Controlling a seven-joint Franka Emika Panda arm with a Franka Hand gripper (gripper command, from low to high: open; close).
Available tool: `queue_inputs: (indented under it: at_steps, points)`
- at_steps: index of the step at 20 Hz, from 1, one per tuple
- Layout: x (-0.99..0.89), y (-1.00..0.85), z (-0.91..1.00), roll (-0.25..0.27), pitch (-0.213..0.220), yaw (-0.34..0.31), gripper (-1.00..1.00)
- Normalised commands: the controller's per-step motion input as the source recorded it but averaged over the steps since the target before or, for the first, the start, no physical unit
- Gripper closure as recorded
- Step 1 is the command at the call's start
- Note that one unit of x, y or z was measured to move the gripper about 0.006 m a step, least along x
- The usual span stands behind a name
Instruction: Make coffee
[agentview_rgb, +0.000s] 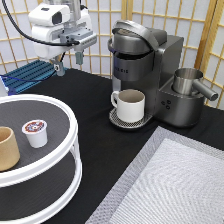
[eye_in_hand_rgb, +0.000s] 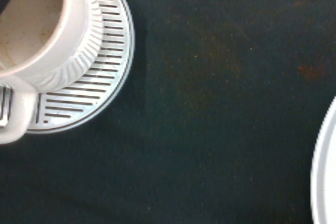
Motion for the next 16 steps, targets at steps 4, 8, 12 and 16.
queue_inputs:
  at_steps: [4, 8, 12, 16]
  points:
    - [0.15, 0.00, 0.23, 0.008, 0.054, 0.000, -1.00]
    - [0.63, 0.05, 0.68, 0.013, 0.146, 0.000, -1.00]
    - [0.81, 0.01, 0.79, 0.000, 0.159, -0.018, -1.00]
    - [0.89, 0.02, 0.76, 0.000, 0.166, -0.037, -1.00]
